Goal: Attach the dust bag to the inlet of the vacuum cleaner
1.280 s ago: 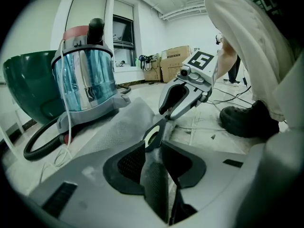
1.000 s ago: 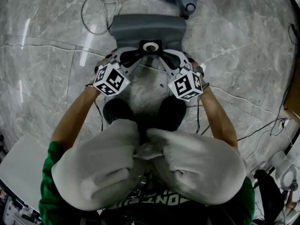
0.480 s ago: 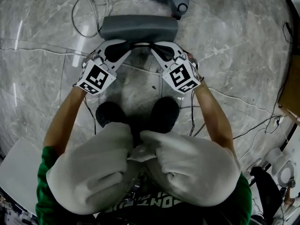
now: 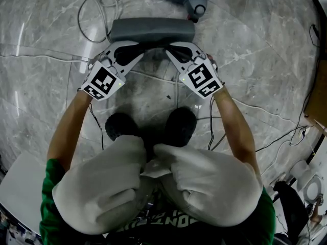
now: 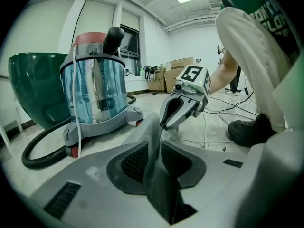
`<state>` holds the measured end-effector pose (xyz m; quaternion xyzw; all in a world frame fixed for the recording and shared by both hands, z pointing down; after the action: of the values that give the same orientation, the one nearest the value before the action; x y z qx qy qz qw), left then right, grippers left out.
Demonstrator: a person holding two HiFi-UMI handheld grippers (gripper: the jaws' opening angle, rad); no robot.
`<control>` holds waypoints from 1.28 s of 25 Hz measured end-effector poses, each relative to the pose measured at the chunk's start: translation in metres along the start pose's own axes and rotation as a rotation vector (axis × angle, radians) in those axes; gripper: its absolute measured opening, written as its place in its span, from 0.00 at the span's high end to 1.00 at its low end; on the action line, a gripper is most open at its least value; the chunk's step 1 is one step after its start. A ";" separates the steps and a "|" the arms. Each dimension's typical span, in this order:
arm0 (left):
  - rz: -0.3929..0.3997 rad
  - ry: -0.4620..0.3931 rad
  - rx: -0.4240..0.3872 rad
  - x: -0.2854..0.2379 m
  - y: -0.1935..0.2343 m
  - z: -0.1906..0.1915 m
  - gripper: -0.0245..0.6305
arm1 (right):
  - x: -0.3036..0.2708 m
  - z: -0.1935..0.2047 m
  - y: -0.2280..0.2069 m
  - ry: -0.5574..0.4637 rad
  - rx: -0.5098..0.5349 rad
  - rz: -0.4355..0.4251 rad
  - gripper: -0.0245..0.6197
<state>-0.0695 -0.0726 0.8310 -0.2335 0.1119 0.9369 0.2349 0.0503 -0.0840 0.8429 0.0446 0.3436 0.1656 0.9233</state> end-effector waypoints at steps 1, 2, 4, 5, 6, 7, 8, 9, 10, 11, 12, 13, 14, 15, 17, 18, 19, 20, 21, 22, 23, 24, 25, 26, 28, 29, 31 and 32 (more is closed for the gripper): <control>0.004 0.004 0.002 -0.002 -0.001 0.001 0.83 | 0.000 0.000 -0.001 0.000 -0.005 -0.003 0.91; 0.005 0.006 0.008 -0.004 0.000 0.002 0.83 | 0.000 0.000 -0.001 -0.001 -0.007 -0.006 0.91; 0.000 0.003 0.030 -0.006 0.002 0.003 0.83 | -0.001 0.000 -0.002 -0.005 -0.008 -0.011 0.91; -0.002 0.001 0.040 -0.006 0.004 0.003 0.83 | -0.001 0.000 -0.002 -0.008 -0.010 -0.014 0.91; -0.001 0.001 0.047 -0.007 0.005 0.004 0.84 | -0.001 0.000 -0.002 -0.013 -0.013 -0.017 0.91; 0.002 0.003 0.051 -0.007 0.006 0.004 0.84 | -0.001 -0.001 -0.002 -0.017 -0.017 -0.018 0.91; 0.008 0.006 0.052 -0.008 0.007 0.005 0.85 | -0.001 -0.001 -0.002 -0.020 -0.021 -0.019 0.91; 0.014 0.010 0.053 -0.009 0.007 0.006 0.87 | -0.001 -0.001 -0.003 -0.022 -0.024 -0.020 0.91; 0.022 0.016 0.052 -0.010 0.006 0.006 0.89 | -0.002 -0.001 -0.003 -0.023 -0.025 -0.022 0.91; 0.029 0.024 0.051 -0.012 0.006 0.007 0.90 | -0.002 -0.001 -0.004 -0.022 -0.024 -0.026 0.91; 0.037 0.031 0.050 -0.014 0.005 0.007 0.91 | -0.002 -0.001 -0.004 -0.022 -0.022 -0.032 0.91; 0.044 0.037 0.049 -0.015 0.005 0.007 0.92 | -0.003 -0.002 -0.005 -0.022 -0.020 -0.038 0.91; 0.051 0.042 0.050 -0.017 0.005 0.008 0.92 | -0.003 -0.002 -0.005 -0.023 -0.019 -0.043 0.91; 0.056 0.044 0.052 -0.018 0.005 0.008 0.92 | -0.003 -0.002 -0.005 -0.024 -0.017 -0.045 0.91; 0.062 0.044 0.065 -0.019 0.006 0.008 0.93 | -0.005 -0.003 -0.006 -0.025 -0.017 -0.046 0.91; 0.066 0.044 0.074 -0.020 0.007 0.008 0.93 | -0.005 -0.003 -0.007 -0.025 -0.019 -0.045 0.91; 0.069 0.044 0.082 -0.020 0.008 0.008 0.93 | -0.005 -0.003 -0.007 -0.024 -0.021 -0.043 0.91; 0.072 0.044 0.088 -0.020 0.008 0.008 0.93 | -0.006 -0.002 -0.007 -0.023 -0.024 -0.041 0.91; 0.074 0.045 0.092 -0.020 0.008 0.008 0.93 | -0.006 -0.002 -0.008 -0.022 -0.026 -0.039 0.91; 0.075 0.046 0.094 -0.020 0.008 0.008 0.94 | -0.005 -0.002 -0.008 -0.022 -0.028 -0.038 0.91; 0.076 0.049 0.093 -0.020 0.008 0.008 0.94 | -0.005 -0.003 -0.008 -0.022 -0.030 -0.038 0.91; 0.076 0.051 0.090 -0.020 0.008 0.007 0.94 | -0.005 -0.003 -0.008 -0.024 -0.033 -0.039 0.91; 0.076 0.053 0.087 -0.019 0.007 0.007 0.94 | -0.004 -0.003 -0.008 -0.026 -0.037 -0.040 0.91; 0.076 0.054 0.083 -0.018 0.006 0.005 0.94 | -0.003 -0.004 -0.008 -0.030 -0.041 -0.040 0.91; 0.074 0.051 0.074 -0.016 0.005 0.002 0.94 | -0.001 -0.005 -0.008 -0.042 -0.051 -0.039 0.91; 0.071 0.047 0.067 -0.015 0.005 0.000 0.94 | 0.001 -0.007 -0.009 -0.050 -0.055 -0.039 0.91; 0.065 0.038 0.057 -0.011 0.006 -0.006 0.94 | 0.004 -0.011 -0.009 -0.064 -0.058 -0.036 0.91; 0.062 0.032 0.054 -0.009 0.006 -0.008 0.94 | 0.006 -0.014 -0.010 -0.071 -0.057 -0.033 0.91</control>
<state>-0.0620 -0.0838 0.8288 -0.2386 0.1480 0.9365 0.2100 0.0480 -0.0915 0.8265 0.0183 0.3065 0.1584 0.9384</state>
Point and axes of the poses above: the fingertips, and each gripper's own axes: x backward along the fingers, y to its left, z out of its underside, the point moved 4 cm from there along x, backward along the fingers, and after that the axes turned 12 degrees about x, right-handed, at the moved point
